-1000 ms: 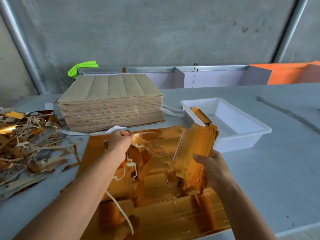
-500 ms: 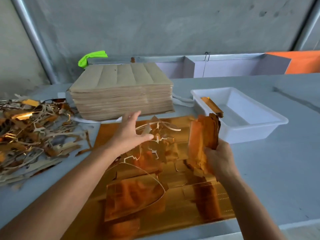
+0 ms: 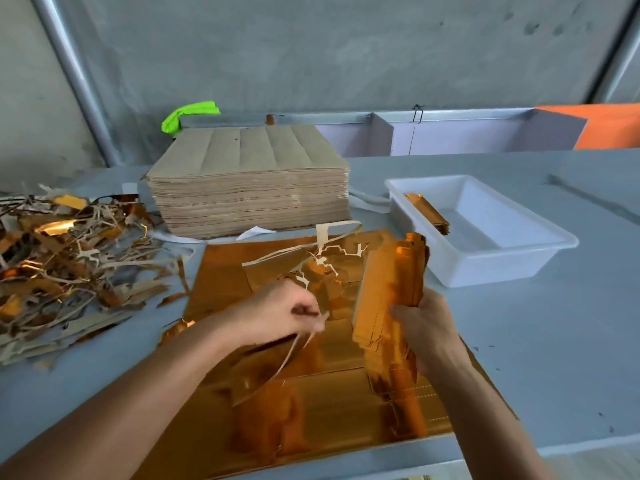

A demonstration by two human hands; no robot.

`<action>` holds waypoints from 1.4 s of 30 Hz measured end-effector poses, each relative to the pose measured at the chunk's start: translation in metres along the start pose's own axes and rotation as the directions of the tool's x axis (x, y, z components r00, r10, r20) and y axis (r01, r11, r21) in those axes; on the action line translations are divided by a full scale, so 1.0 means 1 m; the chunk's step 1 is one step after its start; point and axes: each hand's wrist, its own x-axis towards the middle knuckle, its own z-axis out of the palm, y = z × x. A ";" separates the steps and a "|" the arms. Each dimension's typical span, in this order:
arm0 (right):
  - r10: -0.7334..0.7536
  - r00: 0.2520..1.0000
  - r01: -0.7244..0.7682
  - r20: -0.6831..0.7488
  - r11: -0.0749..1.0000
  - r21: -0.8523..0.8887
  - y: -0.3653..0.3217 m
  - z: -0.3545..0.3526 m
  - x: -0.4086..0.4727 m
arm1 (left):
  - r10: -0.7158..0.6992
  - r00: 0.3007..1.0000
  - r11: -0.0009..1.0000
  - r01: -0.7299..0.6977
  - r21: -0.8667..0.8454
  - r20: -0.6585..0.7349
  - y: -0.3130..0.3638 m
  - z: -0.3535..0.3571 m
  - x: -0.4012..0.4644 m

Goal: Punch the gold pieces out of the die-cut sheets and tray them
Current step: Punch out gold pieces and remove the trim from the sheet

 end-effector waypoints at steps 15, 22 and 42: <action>0.030 0.967 -0.099 0.254 0.959 0.264 0.010 0.049 -0.020 | -0.315 0.883 0.629 -0.081 -0.773 -0.348 0.027 0.034 0.014; 0.178 0.965 -0.245 0.190 0.869 0.429 0.017 0.045 -0.018 | -0.362 0.884 0.551 -0.053 -0.833 -0.296 0.025 0.029 0.011; 0.360 0.881 -0.262 -0.308 0.912 0.315 0.027 -0.026 0.005 | -0.208 0.948 0.913 0.276 0.301 -0.240 -0.021 0.025 0.001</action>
